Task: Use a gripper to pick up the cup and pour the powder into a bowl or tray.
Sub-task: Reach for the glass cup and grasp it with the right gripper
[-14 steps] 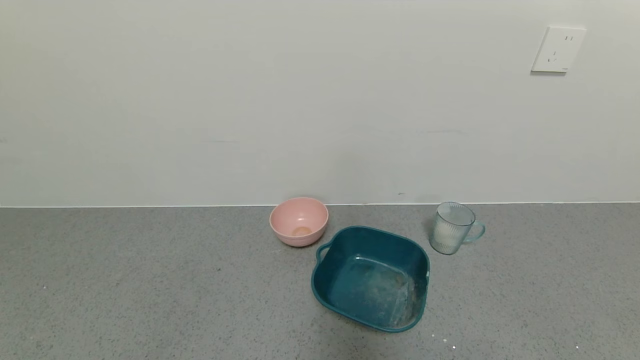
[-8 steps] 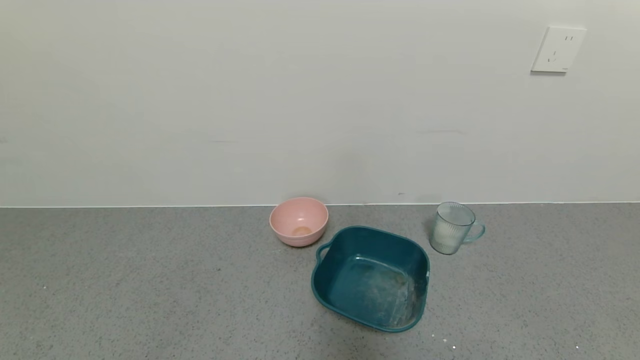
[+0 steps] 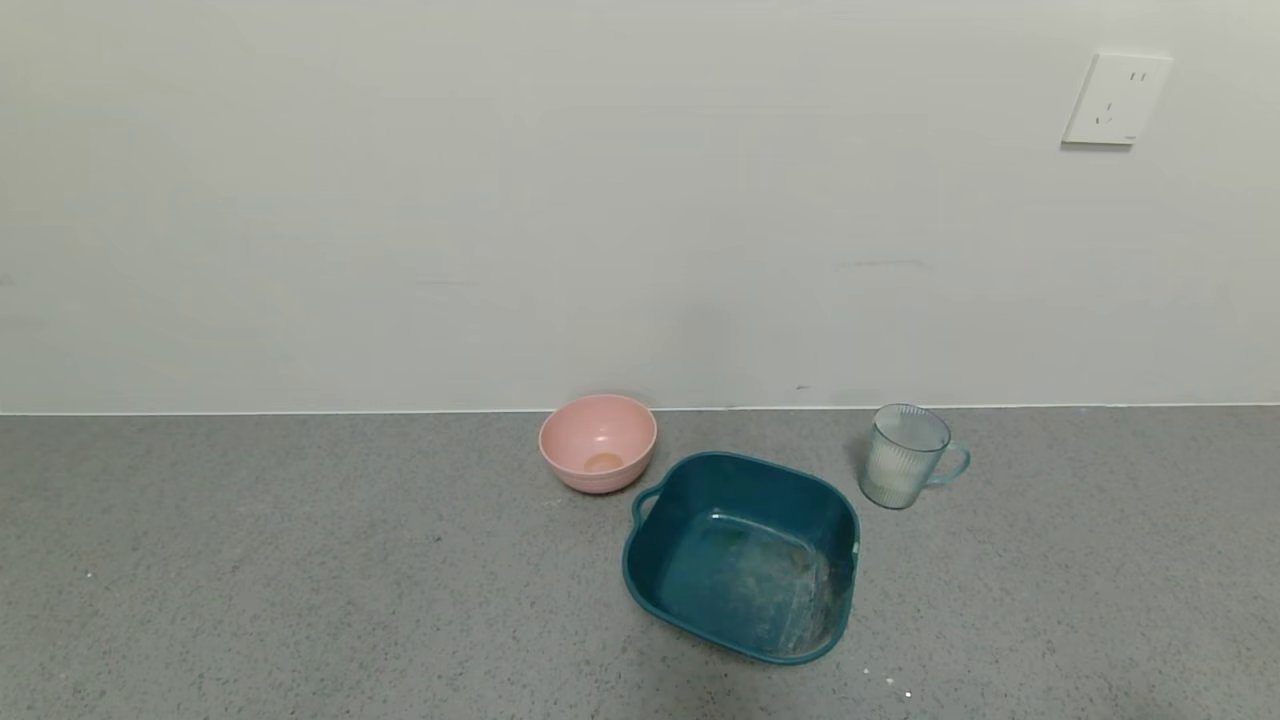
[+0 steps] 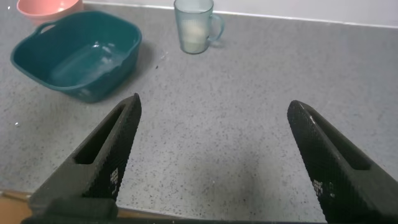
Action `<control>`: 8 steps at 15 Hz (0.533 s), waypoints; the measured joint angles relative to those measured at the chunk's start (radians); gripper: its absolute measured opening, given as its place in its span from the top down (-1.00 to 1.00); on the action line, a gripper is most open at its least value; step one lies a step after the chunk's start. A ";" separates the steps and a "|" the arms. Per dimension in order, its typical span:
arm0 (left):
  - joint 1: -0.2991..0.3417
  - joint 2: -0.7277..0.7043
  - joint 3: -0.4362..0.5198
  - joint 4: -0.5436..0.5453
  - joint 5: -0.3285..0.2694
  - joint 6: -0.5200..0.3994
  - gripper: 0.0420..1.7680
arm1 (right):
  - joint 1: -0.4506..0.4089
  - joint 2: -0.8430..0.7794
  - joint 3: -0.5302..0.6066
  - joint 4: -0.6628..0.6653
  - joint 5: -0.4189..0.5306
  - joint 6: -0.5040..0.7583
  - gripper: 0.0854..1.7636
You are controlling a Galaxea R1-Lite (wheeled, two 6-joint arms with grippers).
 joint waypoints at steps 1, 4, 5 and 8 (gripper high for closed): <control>0.000 0.000 0.000 0.000 0.000 0.000 -0.94 | 0.001 0.068 -0.028 -0.002 0.010 0.000 -0.94; 0.000 0.000 0.000 0.000 0.000 0.000 -0.94 | 0.006 0.281 -0.111 -0.046 0.028 -0.001 -0.94; 0.000 0.000 0.000 0.000 0.000 0.001 -0.94 | 0.007 0.353 -0.132 -0.071 0.031 -0.003 -0.94; 0.000 0.000 0.000 0.000 0.000 0.000 -0.94 | 0.010 0.573 -0.187 -0.173 0.036 -0.013 -0.94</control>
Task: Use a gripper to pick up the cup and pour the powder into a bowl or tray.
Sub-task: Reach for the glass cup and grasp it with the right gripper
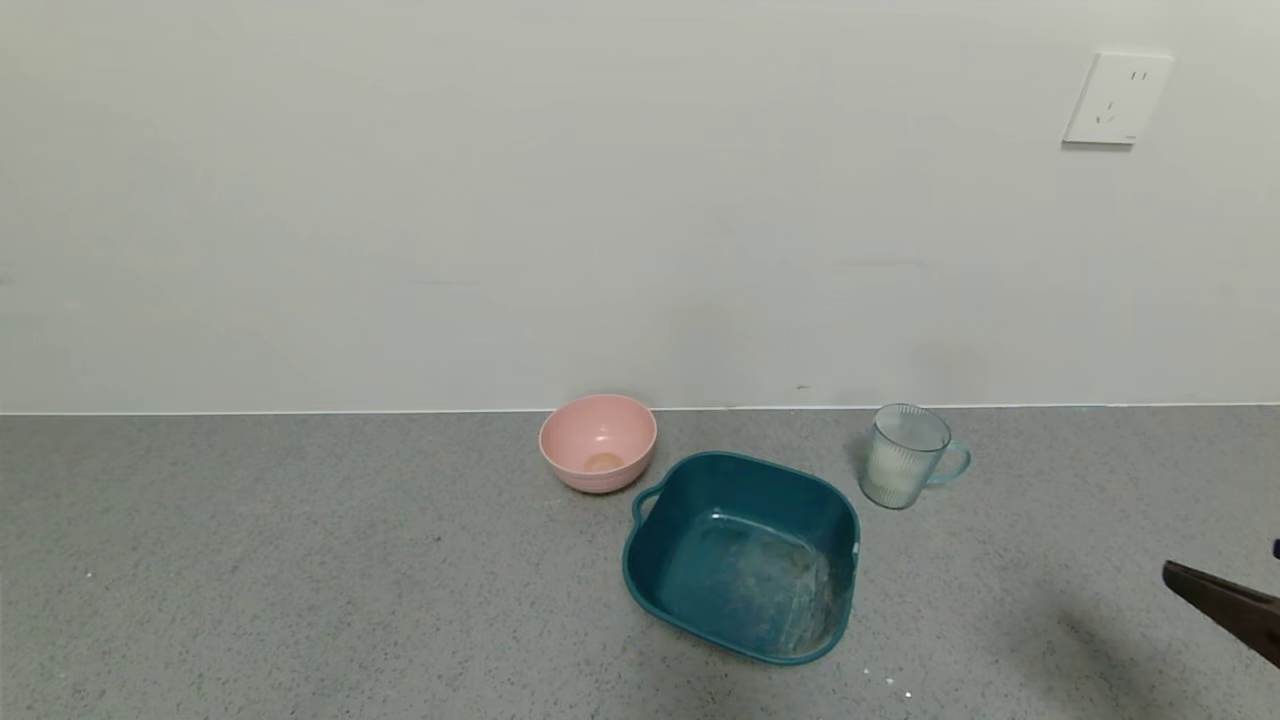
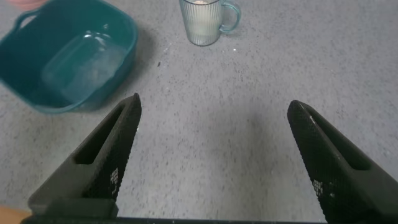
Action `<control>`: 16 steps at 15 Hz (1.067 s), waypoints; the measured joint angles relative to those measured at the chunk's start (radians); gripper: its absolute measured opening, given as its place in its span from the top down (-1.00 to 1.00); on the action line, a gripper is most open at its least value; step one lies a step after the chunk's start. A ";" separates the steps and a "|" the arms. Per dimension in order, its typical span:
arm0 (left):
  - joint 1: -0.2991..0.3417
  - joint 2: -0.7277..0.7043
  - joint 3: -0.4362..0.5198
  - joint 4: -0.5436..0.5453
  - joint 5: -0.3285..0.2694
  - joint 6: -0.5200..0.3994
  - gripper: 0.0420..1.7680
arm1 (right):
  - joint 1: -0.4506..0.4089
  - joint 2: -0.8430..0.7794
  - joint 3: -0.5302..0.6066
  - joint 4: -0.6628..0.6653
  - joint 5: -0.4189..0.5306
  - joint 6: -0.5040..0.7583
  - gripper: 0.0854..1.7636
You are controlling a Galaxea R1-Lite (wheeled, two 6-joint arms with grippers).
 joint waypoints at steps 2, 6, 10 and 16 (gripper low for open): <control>0.000 0.000 0.000 0.000 0.000 0.000 -0.94 | 0.018 0.124 -0.037 -0.049 -0.003 -0.006 -0.94; 0.000 0.000 0.000 0.000 0.000 0.000 -0.94 | 0.079 0.303 -0.067 -0.189 -0.014 -0.011 -0.94; 0.000 0.000 0.000 0.000 0.000 -0.001 -0.94 | 0.127 0.489 -0.044 -0.396 -0.049 -0.003 -0.94; 0.000 0.000 0.000 0.000 0.000 0.000 -0.94 | 0.201 0.722 -0.025 -0.629 -0.056 0.027 -0.94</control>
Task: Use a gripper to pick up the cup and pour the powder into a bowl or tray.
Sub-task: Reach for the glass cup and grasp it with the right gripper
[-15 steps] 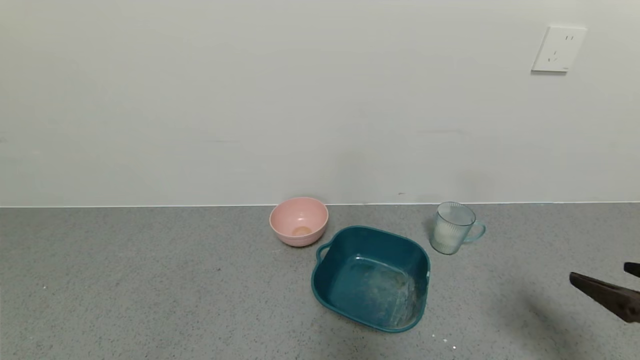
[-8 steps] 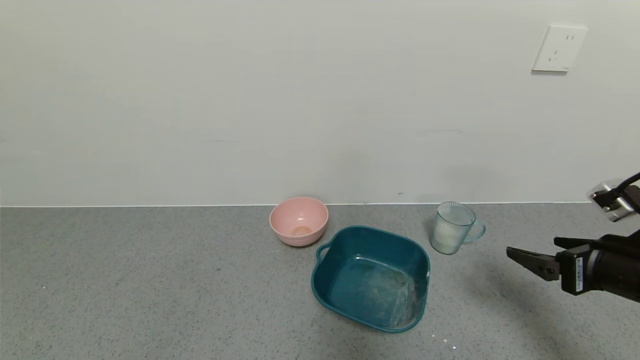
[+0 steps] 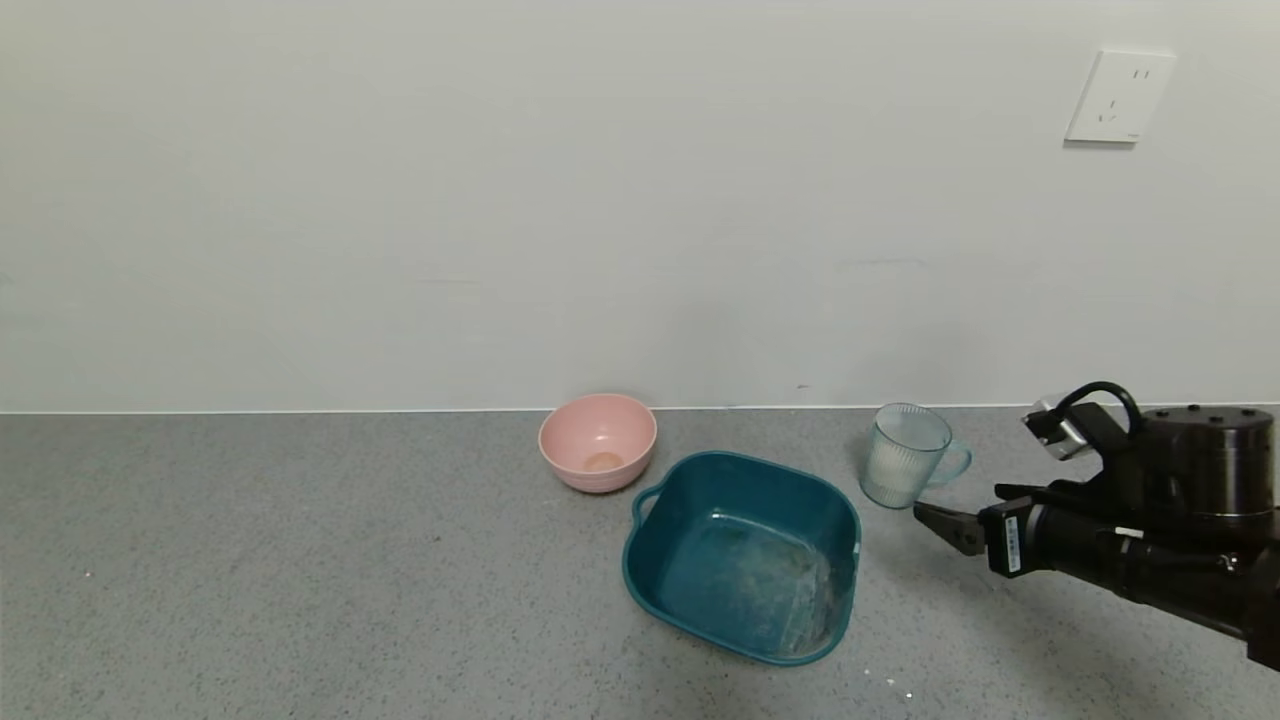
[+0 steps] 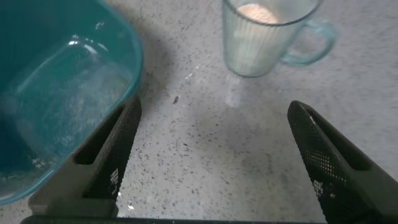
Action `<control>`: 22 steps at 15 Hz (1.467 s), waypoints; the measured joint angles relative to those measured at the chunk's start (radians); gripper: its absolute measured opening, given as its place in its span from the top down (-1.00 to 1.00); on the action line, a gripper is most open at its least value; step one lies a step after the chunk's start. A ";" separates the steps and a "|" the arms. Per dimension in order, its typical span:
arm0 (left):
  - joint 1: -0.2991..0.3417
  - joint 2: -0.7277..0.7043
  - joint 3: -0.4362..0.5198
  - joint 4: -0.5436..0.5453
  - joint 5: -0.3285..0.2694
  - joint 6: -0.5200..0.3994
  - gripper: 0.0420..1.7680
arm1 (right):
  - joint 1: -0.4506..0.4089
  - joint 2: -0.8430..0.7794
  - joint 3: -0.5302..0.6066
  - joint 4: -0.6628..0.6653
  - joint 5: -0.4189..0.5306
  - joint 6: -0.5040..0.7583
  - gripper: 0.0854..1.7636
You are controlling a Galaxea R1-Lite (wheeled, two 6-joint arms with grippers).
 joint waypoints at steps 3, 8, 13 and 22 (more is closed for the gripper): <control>0.000 0.000 0.000 0.000 0.000 0.000 -0.94 | 0.013 0.092 -0.006 -0.075 -0.029 0.004 -0.94; 0.000 0.000 0.000 0.000 0.000 0.000 -0.94 | -0.006 0.184 -0.049 -0.112 -0.034 0.005 -0.94; 0.000 0.000 0.000 -0.001 0.000 0.000 -0.94 | -0.045 0.260 -0.133 -0.108 -0.033 0.004 -0.94; 0.000 0.000 0.000 0.000 0.000 0.000 -0.94 | -0.055 0.359 -0.253 -0.107 -0.032 0.007 -0.94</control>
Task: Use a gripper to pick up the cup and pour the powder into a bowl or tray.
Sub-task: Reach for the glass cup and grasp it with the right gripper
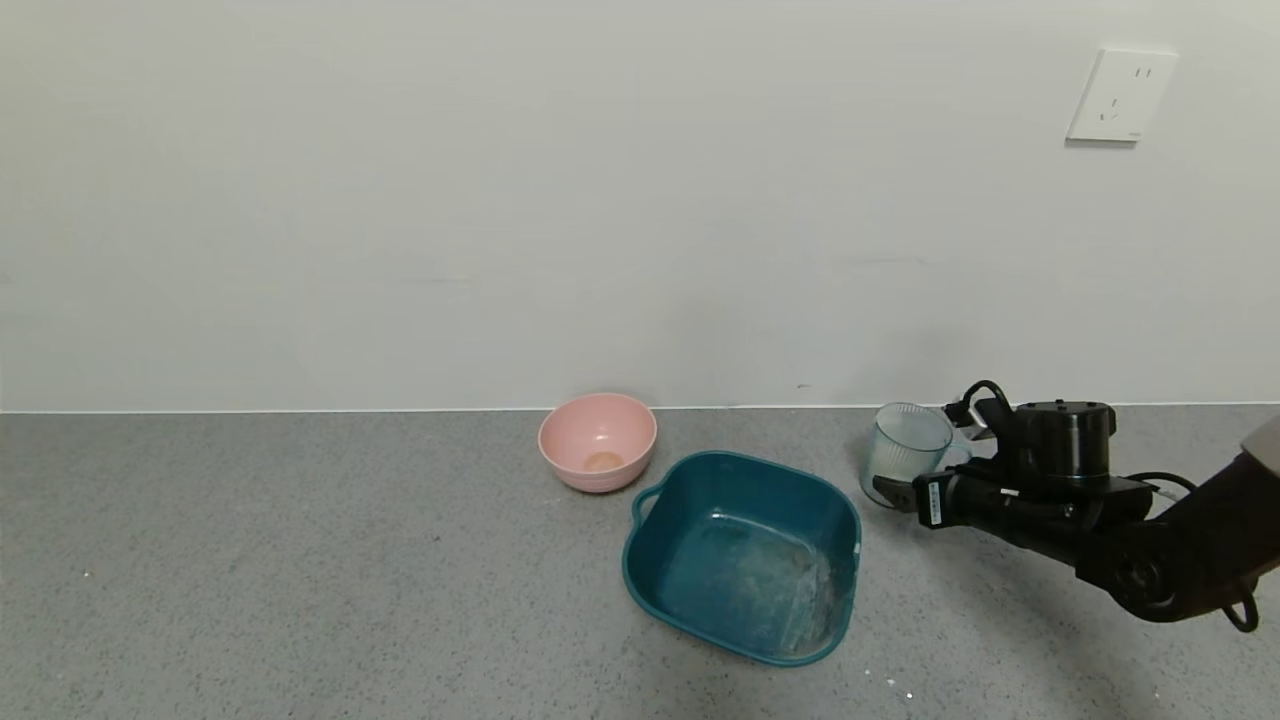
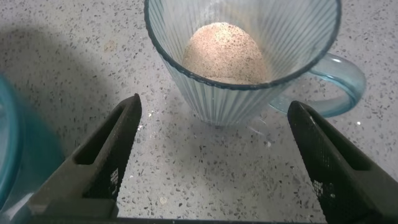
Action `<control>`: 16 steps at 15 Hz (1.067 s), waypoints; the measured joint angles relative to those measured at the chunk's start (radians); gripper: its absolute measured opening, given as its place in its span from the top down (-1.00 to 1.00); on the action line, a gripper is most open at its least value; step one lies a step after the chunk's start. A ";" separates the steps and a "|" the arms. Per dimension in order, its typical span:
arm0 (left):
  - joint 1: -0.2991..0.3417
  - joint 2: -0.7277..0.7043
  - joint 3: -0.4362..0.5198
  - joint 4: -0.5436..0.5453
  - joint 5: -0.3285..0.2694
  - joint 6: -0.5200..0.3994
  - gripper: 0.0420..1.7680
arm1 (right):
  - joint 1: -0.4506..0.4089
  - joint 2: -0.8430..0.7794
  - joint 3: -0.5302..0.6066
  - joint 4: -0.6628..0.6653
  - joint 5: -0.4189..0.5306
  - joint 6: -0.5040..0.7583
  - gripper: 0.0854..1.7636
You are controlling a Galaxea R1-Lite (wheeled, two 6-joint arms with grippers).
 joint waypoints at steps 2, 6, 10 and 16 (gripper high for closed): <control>0.000 0.000 0.000 0.000 0.000 0.000 -0.94 | 0.000 0.012 -0.013 -0.004 -0.001 0.000 -0.94; 0.000 0.000 0.000 0.000 0.000 0.000 -0.94 | 0.006 0.047 -0.049 -0.013 -0.028 0.000 -0.94; 0.000 0.000 0.000 0.000 0.000 0.000 -0.94 | 0.010 0.079 -0.091 -0.011 -0.050 0.000 -0.94; 0.000 0.000 0.000 0.000 0.000 0.000 -0.94 | 0.009 0.119 -0.147 -0.002 -0.067 -0.001 -0.94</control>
